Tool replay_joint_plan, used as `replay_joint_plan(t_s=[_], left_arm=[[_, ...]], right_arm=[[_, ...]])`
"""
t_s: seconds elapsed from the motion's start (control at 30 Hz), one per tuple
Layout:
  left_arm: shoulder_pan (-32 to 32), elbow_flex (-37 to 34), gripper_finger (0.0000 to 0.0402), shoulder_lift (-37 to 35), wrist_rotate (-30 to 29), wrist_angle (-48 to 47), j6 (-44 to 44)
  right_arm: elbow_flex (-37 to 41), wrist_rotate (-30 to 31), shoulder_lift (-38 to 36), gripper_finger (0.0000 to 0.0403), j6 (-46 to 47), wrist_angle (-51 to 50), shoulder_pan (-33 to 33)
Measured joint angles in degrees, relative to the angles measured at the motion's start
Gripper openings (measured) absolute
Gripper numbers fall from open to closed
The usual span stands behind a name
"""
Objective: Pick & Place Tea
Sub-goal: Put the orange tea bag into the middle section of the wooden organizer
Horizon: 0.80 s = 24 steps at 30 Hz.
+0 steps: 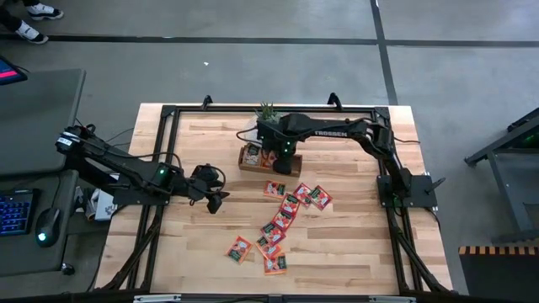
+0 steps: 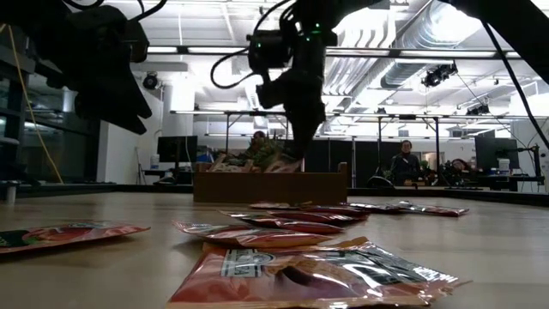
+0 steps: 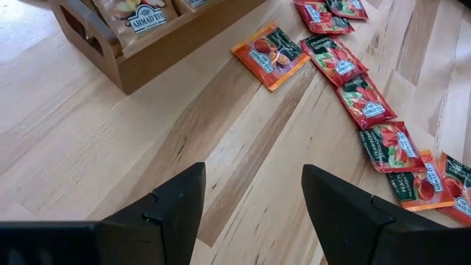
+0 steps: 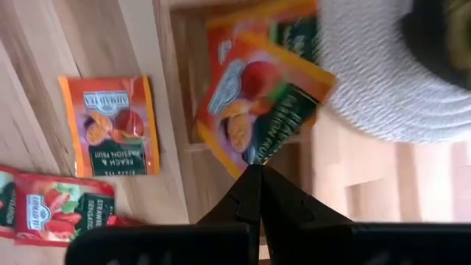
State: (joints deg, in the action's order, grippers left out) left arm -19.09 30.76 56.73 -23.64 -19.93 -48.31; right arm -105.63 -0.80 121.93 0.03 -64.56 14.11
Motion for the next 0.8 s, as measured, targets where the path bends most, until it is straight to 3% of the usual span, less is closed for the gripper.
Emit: replay_joint_plan(t_s=[0.13,0.8], left_arm=[[0.0,0.0,0.0225,0.0,0.0,0.0,0.0],[0.0,0.0,0.0225,0.0,0.0,-0.4,0.0]], right_arm=[[2.7,-0.1,0.0,0.0000,0.0,2.5,-0.3],[1.9,1.7,-0.4,0.0000,-8.0,6.7,0.7]])
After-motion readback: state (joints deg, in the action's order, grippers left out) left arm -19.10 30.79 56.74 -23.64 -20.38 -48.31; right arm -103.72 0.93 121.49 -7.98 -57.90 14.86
